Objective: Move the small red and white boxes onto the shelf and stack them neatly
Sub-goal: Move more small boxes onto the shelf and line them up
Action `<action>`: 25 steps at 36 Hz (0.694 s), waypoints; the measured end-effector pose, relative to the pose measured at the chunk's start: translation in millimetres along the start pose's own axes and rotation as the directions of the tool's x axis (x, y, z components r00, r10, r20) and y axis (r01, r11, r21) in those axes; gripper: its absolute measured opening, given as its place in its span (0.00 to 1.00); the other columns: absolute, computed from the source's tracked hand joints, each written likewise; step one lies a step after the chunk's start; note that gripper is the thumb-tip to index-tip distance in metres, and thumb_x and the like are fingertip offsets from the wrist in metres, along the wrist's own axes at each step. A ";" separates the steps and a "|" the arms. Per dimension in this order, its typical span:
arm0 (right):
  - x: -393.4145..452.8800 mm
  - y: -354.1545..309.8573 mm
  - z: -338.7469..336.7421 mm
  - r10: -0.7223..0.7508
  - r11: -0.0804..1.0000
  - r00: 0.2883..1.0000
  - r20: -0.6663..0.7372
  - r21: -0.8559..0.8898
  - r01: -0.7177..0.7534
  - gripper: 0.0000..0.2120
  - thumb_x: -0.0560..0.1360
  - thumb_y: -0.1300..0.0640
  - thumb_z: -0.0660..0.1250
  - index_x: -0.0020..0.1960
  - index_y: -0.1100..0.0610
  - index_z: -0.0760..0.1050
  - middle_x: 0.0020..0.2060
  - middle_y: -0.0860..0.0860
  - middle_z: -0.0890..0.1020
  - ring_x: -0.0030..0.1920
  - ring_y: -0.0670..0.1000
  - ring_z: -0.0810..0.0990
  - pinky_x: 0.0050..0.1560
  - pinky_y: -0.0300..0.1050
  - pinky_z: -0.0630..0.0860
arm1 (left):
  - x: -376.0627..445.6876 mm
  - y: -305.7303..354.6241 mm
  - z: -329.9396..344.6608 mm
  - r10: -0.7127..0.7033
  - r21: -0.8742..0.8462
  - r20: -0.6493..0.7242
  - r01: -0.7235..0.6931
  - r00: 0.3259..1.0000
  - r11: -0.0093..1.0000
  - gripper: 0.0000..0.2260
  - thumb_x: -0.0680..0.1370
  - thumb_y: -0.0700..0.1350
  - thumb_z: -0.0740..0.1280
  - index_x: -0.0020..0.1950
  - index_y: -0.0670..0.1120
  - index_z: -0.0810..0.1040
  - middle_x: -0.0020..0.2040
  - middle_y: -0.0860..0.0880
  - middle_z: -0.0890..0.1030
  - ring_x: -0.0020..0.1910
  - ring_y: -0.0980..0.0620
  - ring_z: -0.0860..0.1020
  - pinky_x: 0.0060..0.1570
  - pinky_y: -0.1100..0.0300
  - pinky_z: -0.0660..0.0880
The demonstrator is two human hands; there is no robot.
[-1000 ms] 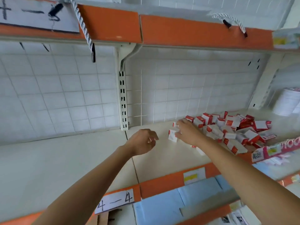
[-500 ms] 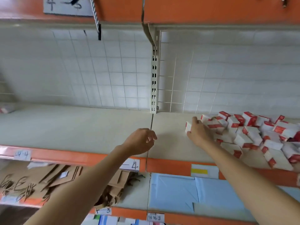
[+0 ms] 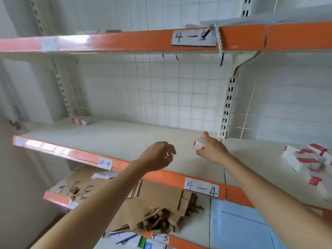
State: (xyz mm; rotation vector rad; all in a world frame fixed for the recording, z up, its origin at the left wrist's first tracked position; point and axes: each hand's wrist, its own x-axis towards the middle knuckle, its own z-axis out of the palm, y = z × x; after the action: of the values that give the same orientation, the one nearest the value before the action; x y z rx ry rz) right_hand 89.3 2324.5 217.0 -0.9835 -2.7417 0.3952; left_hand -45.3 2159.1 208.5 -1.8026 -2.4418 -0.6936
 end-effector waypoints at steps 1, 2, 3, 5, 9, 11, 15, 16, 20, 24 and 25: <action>2.9 -18.7 4.9 -0.026 1.000 1.000 0.001 -0.005 0.026 0.23 0.73 0.53 0.64 0.62 0.58 0.59 0.57 0.58 0.75 0.55 0.61 0.75 0.44 0.47 0.68 | -8.0 -14.5 -8.4 -0.019 0.004 -0.010 0.019 1.000 1.000 0.10 0.76 0.41 0.64 0.53 0.46 0.81 0.48 0.48 0.81 0.44 0.52 0.80 0.47 0.57 0.76; 5.6 -37.5 9.9 -0.053 0.999 0.999 0.000 -0.010 0.053 0.22 0.73 0.53 0.64 0.62 0.58 0.60 0.56 0.57 0.75 0.54 0.60 0.75 0.44 0.46 0.68 | -16.5 -29.4 -17.1 -0.040 0.011 -0.019 0.040 0.999 0.999 0.10 0.76 0.41 0.63 0.53 0.46 0.81 0.48 0.48 0.81 0.44 0.52 0.80 0.48 0.57 0.76; 8.1 -56.4 15.0 -0.080 0.997 0.997 -0.002 -0.015 0.080 0.21 0.73 0.53 0.64 0.61 0.58 0.60 0.56 0.57 0.75 0.53 0.60 0.75 0.43 0.46 0.68 | -24.9 -44.9 -25.2 -0.060 0.019 -0.027 0.061 0.998 0.998 0.10 0.76 0.40 0.63 0.53 0.46 0.81 0.48 0.48 0.81 0.45 0.52 0.80 0.48 0.57 0.76; 11.7 -94.5 26.2 -0.134 0.991 0.991 -0.007 -0.013 0.134 0.20 0.73 0.53 0.63 0.60 0.58 0.60 0.54 0.57 0.76 0.52 0.60 0.75 0.42 0.46 0.67 | -43.6 -77.1 -41.7 -0.106 0.032 -0.034 0.107 0.994 0.994 0.10 0.76 0.40 0.63 0.53 0.45 0.81 0.48 0.48 0.81 0.45 0.51 0.80 0.48 0.56 0.76; 20.4 -167.7 53.5 -0.257 0.966 0.966 0.000 -0.016 0.257 0.18 0.74 0.53 0.63 0.59 0.59 0.61 0.54 0.56 0.76 0.52 0.60 0.75 0.43 0.47 0.68 | -82.9 -138.9 -75.8 -0.192 0.077 -0.055 0.196 0.980 0.978 0.10 0.75 0.39 0.63 0.53 0.45 0.81 0.48 0.46 0.81 0.46 0.49 0.79 0.49 0.55 0.75; 25.3 -201.8 67.8 -0.316 0.949 0.949 0.010 -0.017 0.316 0.18 0.74 0.53 0.63 0.58 0.58 0.61 0.56 0.55 0.75 0.52 0.59 0.75 0.43 0.47 0.67 | -101.7 -165.9 -91.4 -0.227 0.089 -0.072 0.233 0.971 0.968 0.11 0.75 0.39 0.63 0.54 0.44 0.81 0.48 0.46 0.81 0.47 0.48 0.79 0.49 0.54 0.76; 32.8 -262.6 96.5 -0.380 0.925 0.924 0.033 0.001 0.380 0.19 0.75 0.52 0.63 0.59 0.57 0.60 0.55 0.56 0.76 0.52 0.59 0.76 0.42 0.46 0.67 | -136.6 -211.2 -115.4 -0.290 0.079 -0.096 0.298 0.952 0.951 0.12 0.74 0.37 0.62 0.54 0.43 0.81 0.49 0.45 0.81 0.48 0.47 0.79 0.49 0.56 0.75; 34.7 -275.1 103.1 -0.394 0.919 0.918 0.049 -0.008 0.395 0.18 0.75 0.52 0.62 0.59 0.57 0.60 0.55 0.56 0.76 0.52 0.59 0.76 0.42 0.46 0.67 | -144.5 -221.1 -119.3 -0.303 0.074 -0.103 0.311 0.947 0.948 0.12 0.74 0.37 0.62 0.54 0.43 0.81 0.49 0.45 0.81 0.48 0.47 0.78 0.49 0.58 0.74; 50.1 -318.2 121.7 -0.466 0.880 0.882 0.066 -0.070 0.470 0.17 0.75 0.52 0.61 0.58 0.58 0.61 0.55 0.56 0.76 0.52 0.59 0.76 0.42 0.47 0.67 | -164.9 -261.3 -129.1 -0.329 0.074 -0.150 0.343 0.932 0.937 0.12 0.75 0.36 0.62 0.54 0.43 0.81 0.49 0.45 0.80 0.48 0.48 0.77 0.45 0.65 0.69; 69.3 -347.8 132.8 -0.490 0.869 0.870 0.051 -0.055 0.492 0.16 0.75 0.52 0.60 0.59 0.58 0.61 0.56 0.56 0.76 0.53 0.60 0.76 0.43 0.47 0.68 | -164.6 -290.2 -132.6 -0.366 0.033 -0.201 0.380 0.909 0.925 0.11 0.75 0.37 0.63 0.53 0.44 0.82 0.49 0.46 0.81 0.46 0.49 0.78 0.48 0.58 0.75; 75.7 -352.6 136.1 -0.495 0.866 0.867 0.055 -0.057 0.497 0.16 0.75 0.52 0.60 0.59 0.58 0.61 0.57 0.57 0.76 0.54 0.60 0.76 0.44 0.48 0.69 | -162.6 -295.5 -132.2 -0.372 0.022 -0.203 0.384 0.906 0.923 0.11 0.75 0.37 0.63 0.53 0.44 0.82 0.50 0.46 0.81 0.46 0.49 0.78 0.48 0.57 0.75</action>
State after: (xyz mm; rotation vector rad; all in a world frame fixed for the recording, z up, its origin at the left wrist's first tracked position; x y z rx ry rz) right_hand -214.1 2086.8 207.2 -0.2480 -2.9165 0.2293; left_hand -293.1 1896.0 183.5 -1.1784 -2.6638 -0.7630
